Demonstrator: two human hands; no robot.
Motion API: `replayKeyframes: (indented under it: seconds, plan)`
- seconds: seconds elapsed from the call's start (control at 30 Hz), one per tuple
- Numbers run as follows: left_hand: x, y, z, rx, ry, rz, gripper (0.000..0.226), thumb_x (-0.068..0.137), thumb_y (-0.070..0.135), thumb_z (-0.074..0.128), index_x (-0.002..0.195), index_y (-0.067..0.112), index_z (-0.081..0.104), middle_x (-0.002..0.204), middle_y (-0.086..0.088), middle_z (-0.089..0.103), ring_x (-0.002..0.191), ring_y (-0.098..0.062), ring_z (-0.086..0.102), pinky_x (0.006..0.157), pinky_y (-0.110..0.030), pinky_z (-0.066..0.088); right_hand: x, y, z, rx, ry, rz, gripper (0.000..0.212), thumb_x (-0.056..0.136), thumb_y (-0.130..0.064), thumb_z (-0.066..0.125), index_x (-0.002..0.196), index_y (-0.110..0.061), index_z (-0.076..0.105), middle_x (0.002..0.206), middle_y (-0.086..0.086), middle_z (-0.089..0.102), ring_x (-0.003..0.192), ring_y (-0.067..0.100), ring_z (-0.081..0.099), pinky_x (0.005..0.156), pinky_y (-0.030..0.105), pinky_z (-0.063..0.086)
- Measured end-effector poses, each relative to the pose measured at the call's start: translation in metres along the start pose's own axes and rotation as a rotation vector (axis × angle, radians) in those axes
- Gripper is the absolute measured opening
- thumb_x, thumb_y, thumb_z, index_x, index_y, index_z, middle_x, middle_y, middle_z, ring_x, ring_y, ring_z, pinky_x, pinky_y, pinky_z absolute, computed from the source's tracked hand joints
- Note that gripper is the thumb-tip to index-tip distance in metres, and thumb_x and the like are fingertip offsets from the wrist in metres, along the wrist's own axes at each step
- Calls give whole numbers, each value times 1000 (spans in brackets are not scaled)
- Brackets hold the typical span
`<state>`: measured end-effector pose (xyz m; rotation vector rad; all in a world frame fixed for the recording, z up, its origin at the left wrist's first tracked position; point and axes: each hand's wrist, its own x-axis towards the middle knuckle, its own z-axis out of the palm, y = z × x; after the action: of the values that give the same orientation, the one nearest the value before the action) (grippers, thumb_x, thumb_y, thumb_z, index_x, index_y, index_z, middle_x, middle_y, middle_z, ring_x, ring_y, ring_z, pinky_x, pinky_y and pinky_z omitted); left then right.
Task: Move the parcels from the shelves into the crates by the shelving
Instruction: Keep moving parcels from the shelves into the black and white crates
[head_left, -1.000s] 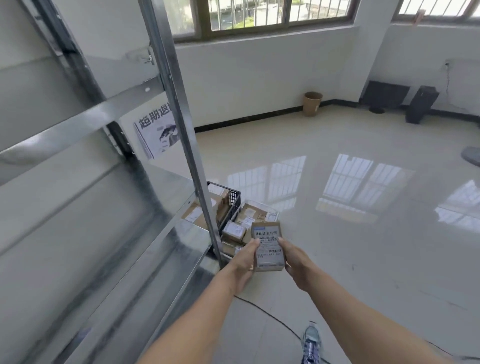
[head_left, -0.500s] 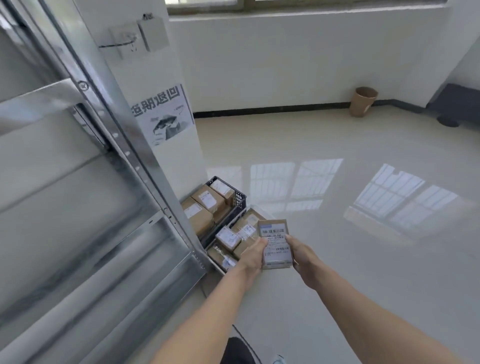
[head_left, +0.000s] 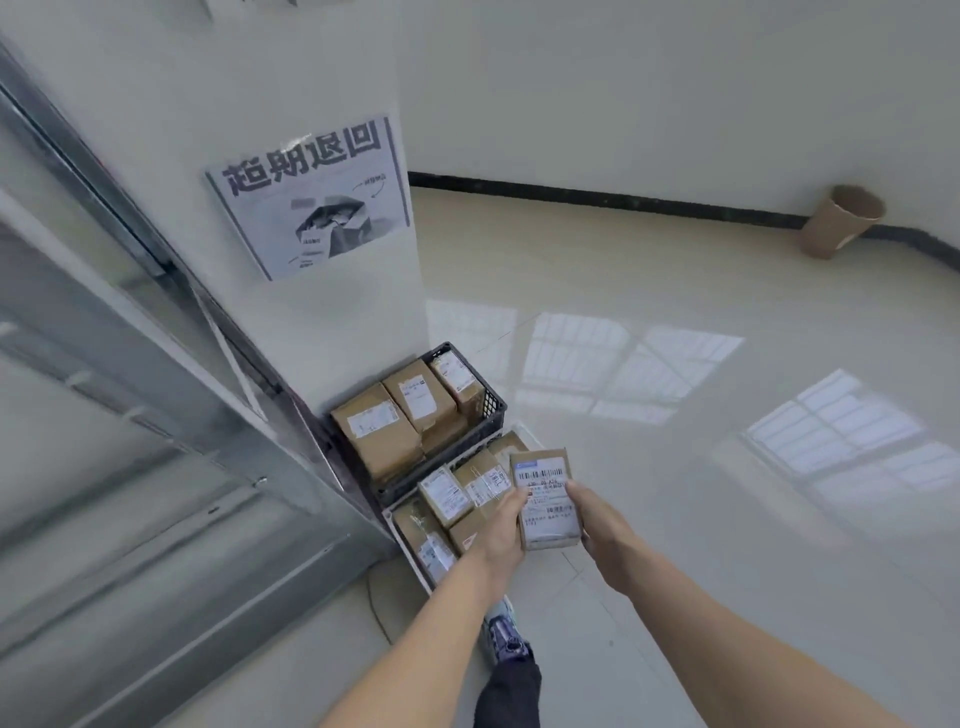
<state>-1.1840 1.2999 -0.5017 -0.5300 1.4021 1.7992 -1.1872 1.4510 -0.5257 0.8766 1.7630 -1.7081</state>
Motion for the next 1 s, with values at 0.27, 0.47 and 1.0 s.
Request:
replayKeyframes:
  seconds: [0.27,0.47,1.0]
  plan:
    - [80,54,-11,-144,134,-28,31,112,36,29,116,31,60,80,28,75,69,17,66,72,-24,40,104,-56,3,-93,-106,15,36,108,-37,39,125,-21,66,113,-2,77,112,20,68,105,40,44]
    - [140,49,-33,-231,254,-37,24,112,37,34,113,35,58,90,29,69,69,22,62,73,-20,41,189,-49,13,-216,-208,71,57,91,-60,52,135,-26,60,130,0,70,123,23,62,114,50,39]
    - [338,-50,-98,-407,518,-149,63,106,51,45,162,27,26,168,5,24,154,-20,23,125,-50,21,397,32,38,-383,-315,257,57,103,-48,47,156,-32,35,158,-2,44,145,23,39,120,49,31]
